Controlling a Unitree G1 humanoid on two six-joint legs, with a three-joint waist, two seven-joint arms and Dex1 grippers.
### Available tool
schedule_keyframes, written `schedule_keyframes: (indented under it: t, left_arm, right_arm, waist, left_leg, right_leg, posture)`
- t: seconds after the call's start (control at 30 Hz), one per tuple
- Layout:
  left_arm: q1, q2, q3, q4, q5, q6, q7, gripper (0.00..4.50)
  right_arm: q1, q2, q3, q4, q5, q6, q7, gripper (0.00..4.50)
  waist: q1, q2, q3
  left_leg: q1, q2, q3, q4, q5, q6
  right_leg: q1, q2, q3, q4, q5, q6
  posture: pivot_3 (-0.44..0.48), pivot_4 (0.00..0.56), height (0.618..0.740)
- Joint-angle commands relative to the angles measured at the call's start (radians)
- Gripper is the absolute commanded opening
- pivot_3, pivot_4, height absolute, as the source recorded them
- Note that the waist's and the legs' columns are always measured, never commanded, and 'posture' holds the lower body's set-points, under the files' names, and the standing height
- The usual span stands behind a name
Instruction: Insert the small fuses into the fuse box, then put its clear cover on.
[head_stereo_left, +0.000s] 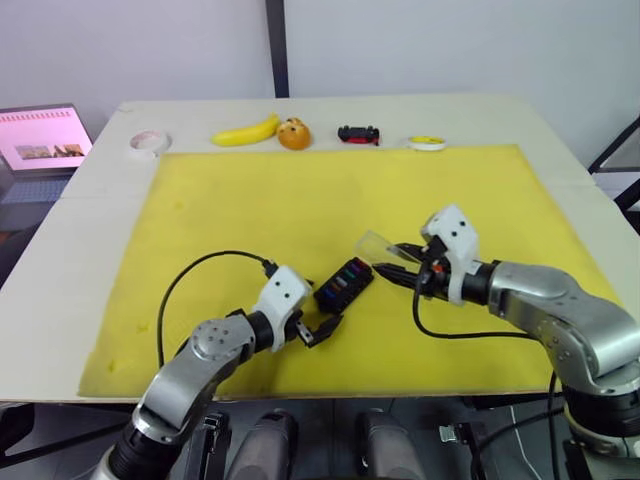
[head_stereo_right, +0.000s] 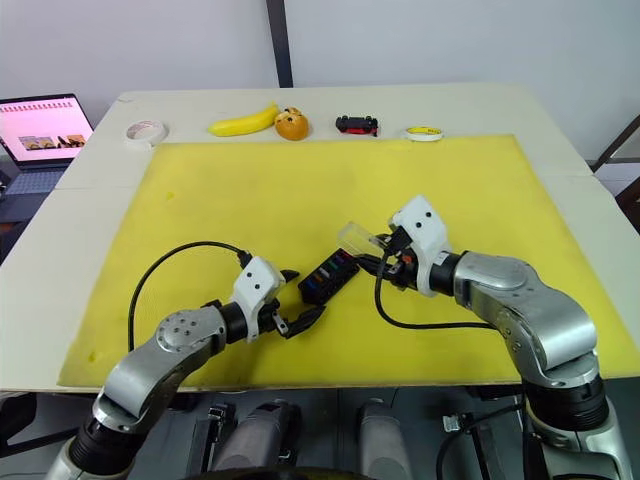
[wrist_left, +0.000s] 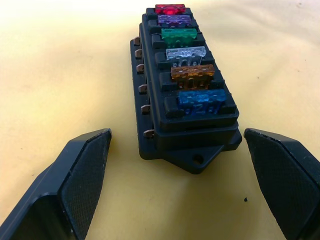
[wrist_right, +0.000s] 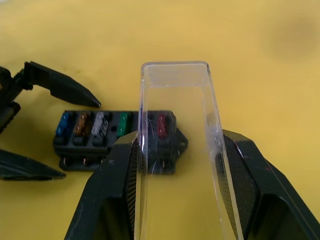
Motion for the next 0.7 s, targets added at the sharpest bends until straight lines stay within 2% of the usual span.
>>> schedule_keyframes:
  t: [0.03,0.2,0.4,0.5,0.57,0.6,0.7]
  left_arm:
    - [-0.004,-0.013,-0.005,0.009,0.007,-0.050,-0.008,4.50]
    - [-0.014,-0.044,-0.025,0.096,0.047,-0.105,0.008,4.50]
    - [-0.009,-0.058,-0.034,0.112,0.068,-0.127,0.009,4.50]
    - [-0.026,-0.050,-0.033,0.133,0.076,-0.146,-0.010,3.65]
    - [-0.049,-0.037,-0.026,0.153,0.070,-0.155,-0.042,2.70]
    - [-0.062,-0.029,-0.023,0.163,0.065,-0.163,-0.062,2.53]
    - [-0.116,0.015,-0.024,0.205,0.044,-0.201,-0.171,2.53]
  right_arm:
    - [-0.017,-0.024,-0.053,-0.018,0.008,-0.023,-0.001,1.72]
    - [-0.025,-0.059,-0.086,-0.005,0.018,-0.027,0.016,1.72]
    - [-0.024,-0.098,-0.107,0.004,0.035,-0.058,0.057,1.72]
    - [-0.019,-0.108,-0.115,-0.008,0.058,-0.076,0.094,1.72]
    - [-0.008,-0.125,-0.118,-0.023,0.071,-0.090,0.123,1.72]
    - [-0.004,-0.135,-0.119,-0.027,0.075,-0.098,0.136,1.72]
    - [0.001,-0.170,-0.129,-0.034,0.096,-0.114,0.182,1.72]
  waist:
    - [0.000,0.000,0.000]
    - [0.001,0.000,0.000]
    - [0.001,0.000,0.000]
    - [0.002,0.000,0.000]
    - [0.002,0.000,0.000]
    - [0.003,0.000,0.000]
    - [0.001,0.000,0.000]
  left_leg:
    - [0.000,0.000,0.000,0.000,0.000,0.000]
    - [0.000,0.000,0.000,0.000,0.000,0.000]
    - [0.000,0.000,0.000,0.000,0.000,0.000]
    - [0.000,0.000,0.000,0.000,0.000,0.000]
    - [0.000,0.000,0.000,0.000,0.000,0.000]
    - [0.000,0.000,0.000,0.000,0.000,0.000]
    - [0.000,0.000,0.000,0.000,0.000,0.000]
  right_leg:
    - [0.000,0.000,0.000,0.000,0.000,0.000]
    - [0.000,0.000,0.000,0.000,0.000,0.000]
    - [0.001,0.000,0.000,0.000,0.000,0.000]
    - [0.001,0.000,0.000,0.000,0.000,0.000]
    - [0.001,0.000,0.000,0.000,0.000,0.000]
    - [0.001,0.000,0.000,0.000,0.000,0.000]
    - [0.001,0.000,0.000,0.000,0.000,0.000]
  posture:
    - [0.000,0.150,0.740]
    - [0.000,0.150,0.740]
    - [0.000,0.150,0.740]
    - [0.000,0.150,0.740]
    - [0.000,0.150,0.740]
    - [0.000,0.150,0.740]
    - [0.000,0.150,0.740]
